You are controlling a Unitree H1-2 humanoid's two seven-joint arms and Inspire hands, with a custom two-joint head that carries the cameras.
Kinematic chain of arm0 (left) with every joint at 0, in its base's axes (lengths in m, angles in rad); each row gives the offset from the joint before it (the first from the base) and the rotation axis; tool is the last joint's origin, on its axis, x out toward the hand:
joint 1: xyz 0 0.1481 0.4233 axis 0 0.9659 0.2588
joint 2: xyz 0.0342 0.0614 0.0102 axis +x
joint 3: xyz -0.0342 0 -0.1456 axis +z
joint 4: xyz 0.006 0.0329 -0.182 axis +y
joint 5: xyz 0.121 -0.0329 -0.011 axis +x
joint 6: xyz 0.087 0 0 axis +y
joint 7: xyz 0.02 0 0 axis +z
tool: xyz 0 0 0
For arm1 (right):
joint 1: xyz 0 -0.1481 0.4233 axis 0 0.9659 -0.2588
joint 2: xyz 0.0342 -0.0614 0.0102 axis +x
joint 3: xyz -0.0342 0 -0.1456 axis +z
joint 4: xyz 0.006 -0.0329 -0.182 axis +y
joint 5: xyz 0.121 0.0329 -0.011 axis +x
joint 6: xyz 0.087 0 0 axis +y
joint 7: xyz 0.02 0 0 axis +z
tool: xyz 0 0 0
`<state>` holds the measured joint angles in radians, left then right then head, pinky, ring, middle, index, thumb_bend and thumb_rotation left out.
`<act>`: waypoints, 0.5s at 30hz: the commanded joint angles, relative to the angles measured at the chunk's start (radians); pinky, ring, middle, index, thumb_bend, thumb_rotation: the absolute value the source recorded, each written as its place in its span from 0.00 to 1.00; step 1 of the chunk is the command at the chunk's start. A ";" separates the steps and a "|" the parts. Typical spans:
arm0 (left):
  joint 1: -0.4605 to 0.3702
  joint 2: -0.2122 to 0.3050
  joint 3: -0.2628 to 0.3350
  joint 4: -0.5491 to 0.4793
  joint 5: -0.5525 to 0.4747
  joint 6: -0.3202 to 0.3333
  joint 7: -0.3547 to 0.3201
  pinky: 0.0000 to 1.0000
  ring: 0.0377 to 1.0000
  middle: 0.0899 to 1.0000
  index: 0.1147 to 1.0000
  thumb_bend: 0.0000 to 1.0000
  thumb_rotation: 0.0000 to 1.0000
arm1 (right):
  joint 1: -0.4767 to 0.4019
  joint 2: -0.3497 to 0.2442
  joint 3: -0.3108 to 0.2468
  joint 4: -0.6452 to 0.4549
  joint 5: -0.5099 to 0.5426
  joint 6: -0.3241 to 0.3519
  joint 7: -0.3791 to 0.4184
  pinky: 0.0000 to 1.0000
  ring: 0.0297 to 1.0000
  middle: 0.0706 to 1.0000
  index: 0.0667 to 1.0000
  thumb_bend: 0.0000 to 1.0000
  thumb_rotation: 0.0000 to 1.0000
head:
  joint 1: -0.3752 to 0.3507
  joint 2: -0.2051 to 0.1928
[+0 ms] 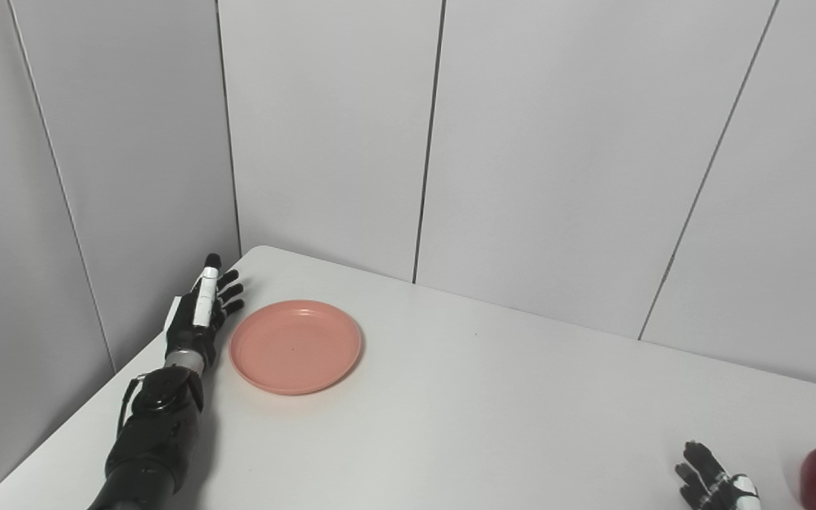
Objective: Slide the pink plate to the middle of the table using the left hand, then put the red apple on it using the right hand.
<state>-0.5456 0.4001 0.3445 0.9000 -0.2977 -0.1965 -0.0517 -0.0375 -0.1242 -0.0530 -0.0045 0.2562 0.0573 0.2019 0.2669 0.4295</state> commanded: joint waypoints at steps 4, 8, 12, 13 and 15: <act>-0.022 -0.001 -0.002 -0.047 -0.011 0.037 -0.009 0.80 0.85 0.86 0.91 0.90 0.91 | 0.023 0.013 0.010 0.023 0.007 0.009 0.007 1.00 0.94 0.93 0.85 0.67 1.00 | -0.001 0.001; -0.022 -0.002 -0.005 -0.063 -0.009 0.045 -0.013 0.79 0.85 0.86 0.91 0.89 0.91 | 0.023 0.015 0.011 0.024 0.007 0.010 0.007 1.00 0.93 0.93 0.85 0.67 1.00 | -0.003 0.001; -0.005 -0.018 -0.006 -0.147 -0.007 0.094 0.006 0.78 0.83 0.83 0.90 0.91 0.89 | 0.022 0.015 0.012 0.025 0.002 0.013 0.004 1.00 0.94 0.93 0.85 0.66 1.00 | -0.004 0.001; -0.003 -0.021 -0.004 -0.158 -0.008 0.103 0.009 0.78 0.83 0.82 0.90 0.92 0.88 | 0.022 0.015 0.013 0.025 0.000 0.013 0.003 1.00 0.93 0.93 0.85 0.66 1.00 | -0.004 0.001; -0.005 -0.019 -0.002 -0.153 -0.007 0.105 0.005 0.78 0.82 0.80 0.90 0.93 0.88 | 0.021 0.016 0.013 0.025 -0.002 0.013 0.001 1.00 0.93 0.93 0.84 0.66 1.00 | -0.004 0.002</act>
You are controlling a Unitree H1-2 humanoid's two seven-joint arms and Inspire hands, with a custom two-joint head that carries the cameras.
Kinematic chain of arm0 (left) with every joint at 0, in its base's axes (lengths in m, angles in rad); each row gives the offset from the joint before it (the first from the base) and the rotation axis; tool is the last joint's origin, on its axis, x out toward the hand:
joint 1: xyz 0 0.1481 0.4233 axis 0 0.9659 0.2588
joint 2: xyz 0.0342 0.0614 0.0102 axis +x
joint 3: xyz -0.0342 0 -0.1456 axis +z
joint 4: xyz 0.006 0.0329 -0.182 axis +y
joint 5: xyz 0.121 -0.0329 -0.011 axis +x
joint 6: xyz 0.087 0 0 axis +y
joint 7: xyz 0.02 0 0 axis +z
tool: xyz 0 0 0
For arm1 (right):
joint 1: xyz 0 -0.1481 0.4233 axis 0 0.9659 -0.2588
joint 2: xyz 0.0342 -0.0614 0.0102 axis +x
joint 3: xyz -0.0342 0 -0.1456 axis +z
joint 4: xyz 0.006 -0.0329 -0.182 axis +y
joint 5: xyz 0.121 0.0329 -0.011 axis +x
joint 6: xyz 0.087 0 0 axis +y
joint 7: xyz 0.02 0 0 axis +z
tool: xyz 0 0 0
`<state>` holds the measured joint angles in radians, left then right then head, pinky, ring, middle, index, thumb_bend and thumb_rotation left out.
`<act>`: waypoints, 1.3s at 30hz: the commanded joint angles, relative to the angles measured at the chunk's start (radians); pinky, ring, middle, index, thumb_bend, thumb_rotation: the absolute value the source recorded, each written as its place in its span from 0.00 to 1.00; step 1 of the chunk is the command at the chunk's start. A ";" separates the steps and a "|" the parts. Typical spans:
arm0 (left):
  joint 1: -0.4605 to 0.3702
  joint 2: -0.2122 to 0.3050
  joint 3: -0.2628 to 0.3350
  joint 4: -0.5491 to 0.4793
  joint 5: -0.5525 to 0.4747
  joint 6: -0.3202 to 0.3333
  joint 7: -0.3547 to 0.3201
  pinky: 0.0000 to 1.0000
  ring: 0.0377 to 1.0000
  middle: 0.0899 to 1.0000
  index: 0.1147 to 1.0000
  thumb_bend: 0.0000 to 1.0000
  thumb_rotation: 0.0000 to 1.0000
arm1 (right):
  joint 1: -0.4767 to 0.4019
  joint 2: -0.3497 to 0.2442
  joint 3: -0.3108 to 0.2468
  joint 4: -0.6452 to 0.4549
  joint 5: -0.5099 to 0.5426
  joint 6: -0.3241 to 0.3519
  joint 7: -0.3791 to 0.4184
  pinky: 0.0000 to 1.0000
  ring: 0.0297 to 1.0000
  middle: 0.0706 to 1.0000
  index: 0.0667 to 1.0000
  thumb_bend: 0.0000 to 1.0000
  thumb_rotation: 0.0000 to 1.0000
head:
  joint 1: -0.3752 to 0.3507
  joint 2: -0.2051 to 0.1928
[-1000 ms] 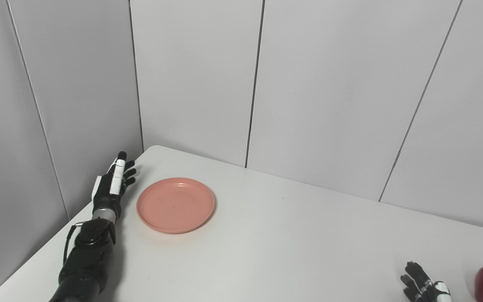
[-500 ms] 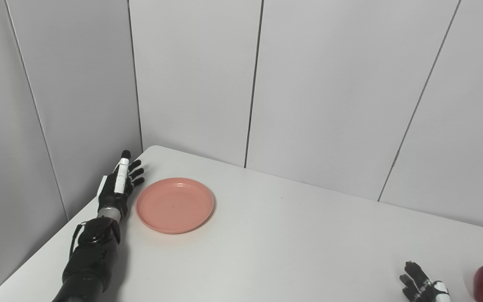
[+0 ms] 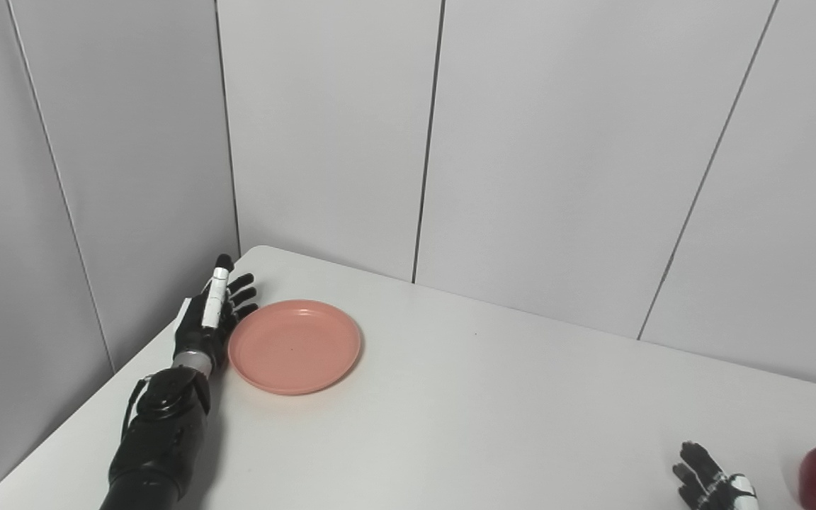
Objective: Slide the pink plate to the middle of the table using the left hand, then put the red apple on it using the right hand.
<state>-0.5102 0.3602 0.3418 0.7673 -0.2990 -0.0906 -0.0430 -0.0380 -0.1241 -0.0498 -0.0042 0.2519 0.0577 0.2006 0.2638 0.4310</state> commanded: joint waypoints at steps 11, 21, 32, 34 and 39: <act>-0.037 0.024 -0.011 -0.009 0.011 -0.012 -0.009 0.77 0.82 0.80 0.91 0.91 0.89 | 0.023 0.018 0.016 0.018 -0.008 0.020 -0.005 1.00 0.93 0.93 0.84 0.67 1.00 | -0.006 0.004; -0.008 -0.007 -0.031 -0.096 0.009 0.032 -0.020 0.79 0.83 0.82 0.90 0.90 0.87 | 0.024 0.018 0.019 0.013 -0.017 0.024 -0.004 1.00 0.93 0.93 0.85 0.66 1.00 | -0.008 0.007; 0.022 -0.079 -0.080 -0.237 0.042 0.107 0.018 0.71 0.78 0.78 0.85 0.95 0.87 | 0.023 0.018 0.020 0.008 -0.014 0.030 -0.004 1.00 0.93 0.93 0.85 0.65 1.00 | -0.008 0.008; 0.018 -0.095 -0.082 -0.246 0.042 0.113 0.020 0.71 0.78 0.78 0.85 0.93 0.87 | 0.024 0.018 0.020 0.007 -0.015 0.031 -0.005 1.00 0.92 0.93 0.85 0.65 1.00 | -0.006 0.009; 0.007 -0.115 -0.085 -0.238 0.039 0.117 0.021 0.76 0.81 0.81 0.85 0.90 0.87 | 0.024 0.017 0.024 0.003 -0.022 0.031 -0.006 1.00 0.92 0.93 0.85 0.66 1.00 | -0.007 0.011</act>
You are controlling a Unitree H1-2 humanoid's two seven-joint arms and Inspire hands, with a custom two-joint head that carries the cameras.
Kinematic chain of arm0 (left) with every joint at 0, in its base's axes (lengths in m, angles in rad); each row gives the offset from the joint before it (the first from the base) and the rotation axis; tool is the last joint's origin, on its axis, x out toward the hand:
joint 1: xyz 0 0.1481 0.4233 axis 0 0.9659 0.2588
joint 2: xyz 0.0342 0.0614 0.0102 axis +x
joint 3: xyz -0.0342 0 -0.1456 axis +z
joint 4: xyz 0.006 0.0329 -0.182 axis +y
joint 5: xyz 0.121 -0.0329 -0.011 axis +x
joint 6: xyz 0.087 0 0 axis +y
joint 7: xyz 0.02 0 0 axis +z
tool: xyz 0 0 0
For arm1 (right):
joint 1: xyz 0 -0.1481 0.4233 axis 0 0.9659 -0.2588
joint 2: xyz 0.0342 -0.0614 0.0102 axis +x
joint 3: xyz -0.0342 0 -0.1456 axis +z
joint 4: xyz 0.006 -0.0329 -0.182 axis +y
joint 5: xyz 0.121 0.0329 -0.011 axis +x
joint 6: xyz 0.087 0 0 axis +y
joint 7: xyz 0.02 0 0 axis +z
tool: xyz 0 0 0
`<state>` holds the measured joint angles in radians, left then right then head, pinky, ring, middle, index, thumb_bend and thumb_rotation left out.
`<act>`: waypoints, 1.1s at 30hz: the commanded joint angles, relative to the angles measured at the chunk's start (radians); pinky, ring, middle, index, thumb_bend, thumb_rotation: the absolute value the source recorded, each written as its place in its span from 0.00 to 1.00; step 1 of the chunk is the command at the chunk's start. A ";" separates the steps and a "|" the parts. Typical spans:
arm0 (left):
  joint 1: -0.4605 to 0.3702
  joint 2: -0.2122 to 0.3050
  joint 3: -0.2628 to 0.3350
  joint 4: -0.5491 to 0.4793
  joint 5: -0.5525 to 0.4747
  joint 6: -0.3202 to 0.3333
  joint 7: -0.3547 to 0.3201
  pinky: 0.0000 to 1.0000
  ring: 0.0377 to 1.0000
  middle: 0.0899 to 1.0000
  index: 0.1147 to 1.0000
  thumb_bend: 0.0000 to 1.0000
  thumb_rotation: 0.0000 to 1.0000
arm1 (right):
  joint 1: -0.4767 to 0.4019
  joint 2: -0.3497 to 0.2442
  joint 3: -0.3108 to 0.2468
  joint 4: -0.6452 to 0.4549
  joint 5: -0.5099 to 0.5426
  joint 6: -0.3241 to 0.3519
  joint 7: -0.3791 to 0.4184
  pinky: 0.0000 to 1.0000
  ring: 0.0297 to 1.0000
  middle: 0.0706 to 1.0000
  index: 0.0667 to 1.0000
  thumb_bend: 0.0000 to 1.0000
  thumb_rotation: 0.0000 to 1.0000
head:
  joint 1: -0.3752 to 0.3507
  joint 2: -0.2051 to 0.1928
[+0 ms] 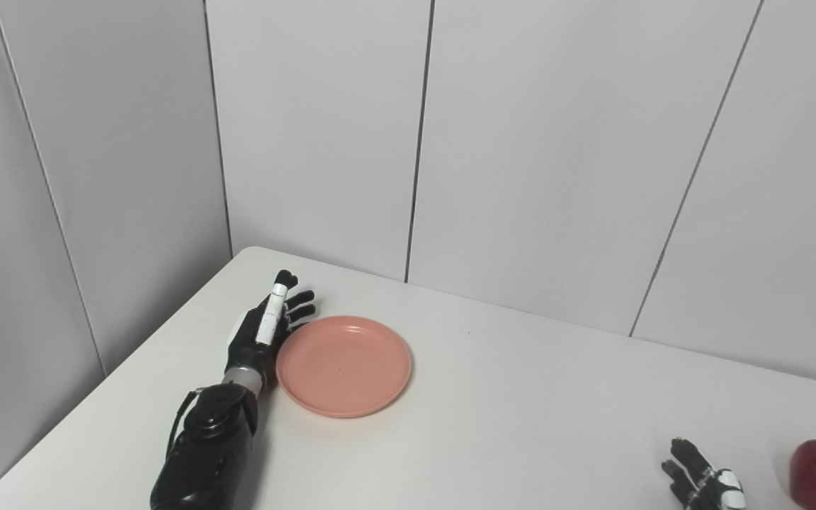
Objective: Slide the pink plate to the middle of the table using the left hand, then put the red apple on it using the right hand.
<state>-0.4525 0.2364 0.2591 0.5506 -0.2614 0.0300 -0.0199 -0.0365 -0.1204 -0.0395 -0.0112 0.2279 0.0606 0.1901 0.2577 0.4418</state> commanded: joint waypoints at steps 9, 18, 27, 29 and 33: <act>-0.046 -0.015 -0.018 -0.001 0.005 -0.021 -0.019 0.77 0.83 0.82 0.88 0.88 0.89 | 0.023 0.011 0.020 0.002 -0.001 0.033 -0.003 1.00 0.91 0.93 0.85 0.65 1.00 | -0.001 0.002; -0.052 -0.035 -0.025 0.022 -0.013 -0.029 -0.039 0.80 0.84 0.82 0.89 0.87 0.88 | 0.023 0.010 0.027 -0.002 -0.006 0.037 -0.005 1.00 0.91 0.93 0.85 0.64 1.00 | -0.005 0.003; -0.062 -0.044 -0.042 0.028 0.007 -0.035 -0.047 0.77 0.84 0.83 0.89 0.88 0.89 | 0.023 0.010 0.031 -0.002 -0.013 0.034 -0.008 1.00 0.90 0.92 0.83 0.63 1.00 | -0.010 0.006; -0.066 -0.048 -0.041 0.032 -0.004 -0.032 -0.060 0.77 0.84 0.84 0.89 0.89 0.88 | 0.024 0.011 0.031 -0.006 -0.013 0.037 -0.010 1.00 0.90 0.92 0.83 0.63 1.00 | -0.012 0.008; -0.072 -0.057 -0.039 0.032 -0.021 -0.017 -0.077 0.82 0.87 0.87 0.91 0.89 0.86 | 0.024 0.013 0.032 -0.009 -0.014 0.038 -0.013 1.00 0.90 0.92 0.83 0.63 1.00 | -0.014 0.009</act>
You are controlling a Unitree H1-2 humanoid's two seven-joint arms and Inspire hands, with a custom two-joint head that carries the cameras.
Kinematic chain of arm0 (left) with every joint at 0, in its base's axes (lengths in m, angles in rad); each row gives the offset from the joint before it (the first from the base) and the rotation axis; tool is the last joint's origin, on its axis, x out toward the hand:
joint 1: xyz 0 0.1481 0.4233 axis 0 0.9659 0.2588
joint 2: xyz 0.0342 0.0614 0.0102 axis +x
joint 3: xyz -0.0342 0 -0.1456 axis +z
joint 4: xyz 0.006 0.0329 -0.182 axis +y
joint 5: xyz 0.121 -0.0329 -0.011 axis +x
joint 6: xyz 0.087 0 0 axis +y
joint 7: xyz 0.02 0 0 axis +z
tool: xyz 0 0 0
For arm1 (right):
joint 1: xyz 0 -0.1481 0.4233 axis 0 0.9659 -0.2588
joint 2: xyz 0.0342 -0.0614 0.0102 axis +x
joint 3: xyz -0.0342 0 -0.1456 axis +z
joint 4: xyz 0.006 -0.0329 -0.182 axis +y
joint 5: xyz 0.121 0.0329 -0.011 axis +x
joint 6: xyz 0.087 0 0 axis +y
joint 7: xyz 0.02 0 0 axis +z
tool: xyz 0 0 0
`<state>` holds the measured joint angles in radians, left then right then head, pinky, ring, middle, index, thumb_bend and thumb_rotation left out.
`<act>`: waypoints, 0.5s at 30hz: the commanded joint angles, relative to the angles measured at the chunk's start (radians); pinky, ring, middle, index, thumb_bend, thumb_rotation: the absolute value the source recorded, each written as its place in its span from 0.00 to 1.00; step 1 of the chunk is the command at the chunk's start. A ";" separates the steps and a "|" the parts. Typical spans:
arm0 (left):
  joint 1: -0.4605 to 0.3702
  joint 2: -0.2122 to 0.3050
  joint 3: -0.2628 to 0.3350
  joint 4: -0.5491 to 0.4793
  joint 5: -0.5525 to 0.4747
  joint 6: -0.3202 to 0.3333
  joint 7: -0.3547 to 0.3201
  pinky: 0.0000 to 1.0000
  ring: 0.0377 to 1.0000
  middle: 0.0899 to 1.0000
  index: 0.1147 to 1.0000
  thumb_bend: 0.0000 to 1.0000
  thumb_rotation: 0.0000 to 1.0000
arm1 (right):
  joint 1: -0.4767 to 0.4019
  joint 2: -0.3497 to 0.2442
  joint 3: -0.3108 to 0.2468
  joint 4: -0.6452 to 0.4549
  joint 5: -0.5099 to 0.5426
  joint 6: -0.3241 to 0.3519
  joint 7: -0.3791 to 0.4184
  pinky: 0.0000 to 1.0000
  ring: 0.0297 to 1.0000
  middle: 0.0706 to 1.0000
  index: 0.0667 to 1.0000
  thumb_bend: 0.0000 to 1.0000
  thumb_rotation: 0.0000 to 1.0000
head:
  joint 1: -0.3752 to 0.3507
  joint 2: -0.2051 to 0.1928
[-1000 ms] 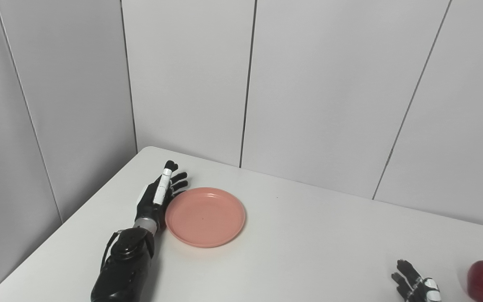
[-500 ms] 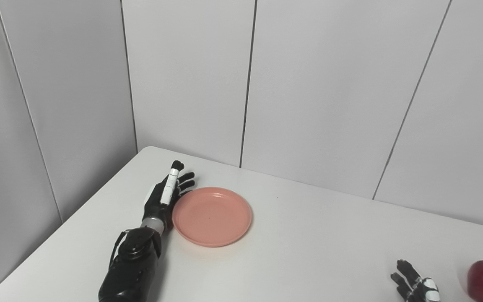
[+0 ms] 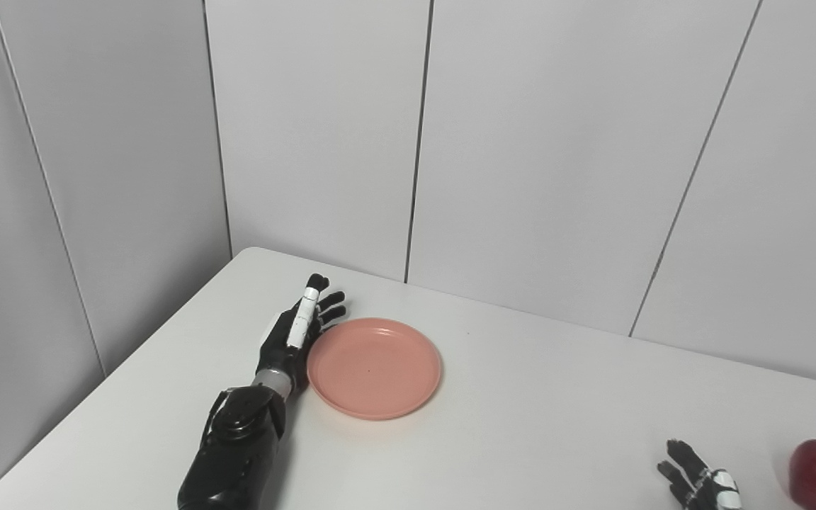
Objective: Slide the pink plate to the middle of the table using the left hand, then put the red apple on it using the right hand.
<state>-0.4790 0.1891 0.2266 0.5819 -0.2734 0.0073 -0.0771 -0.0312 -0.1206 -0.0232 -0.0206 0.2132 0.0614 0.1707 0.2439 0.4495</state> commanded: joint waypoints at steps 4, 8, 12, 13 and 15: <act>-0.052 -0.010 -0.019 0.020 0.004 -0.008 -0.022 0.81 0.86 0.87 0.91 0.87 0.87 | 0.018 0.013 0.018 0.000 -0.001 0.039 0.004 1.00 0.90 0.92 0.83 0.62 1.00 | -0.001 0.001; -0.054 -0.017 -0.029 0.027 0.024 -0.010 0.002 0.77 0.82 0.83 0.87 0.88 0.88 | 0.018 0.011 0.021 -0.001 -0.001 0.038 0.000 1.00 0.90 0.91 0.82 0.64 1.00 | -0.001 0.001; -0.052 -0.026 -0.031 0.033 0.025 -0.018 -0.003 0.77 0.82 0.82 0.87 0.88 0.88 | 0.018 0.011 0.023 -0.003 -0.001 0.041 -0.002 1.00 0.90 0.91 0.82 0.64 1.00 | -0.001 0.001; -0.052 -0.029 -0.032 0.037 0.026 -0.024 -0.005 0.77 0.82 0.82 0.87 0.87 0.88 | 0.018 0.011 0.023 -0.003 -0.001 0.041 -0.002 1.00 0.90 0.91 0.82 0.65 1.00 | -0.001 0.001; -0.051 -0.034 -0.034 0.042 0.026 -0.029 -0.006 0.77 0.82 0.82 0.87 0.88 0.88 | 0.018 0.009 0.025 -0.002 -0.003 0.037 -0.001 1.00 0.90 0.91 0.83 0.65 1.00 | -0.001 0.001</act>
<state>-0.4996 0.1580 0.1972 0.6151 -0.2503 -0.0183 -0.0771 -0.0300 -0.1209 -0.0147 -0.0231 0.2124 0.0623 0.1587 0.2439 0.4495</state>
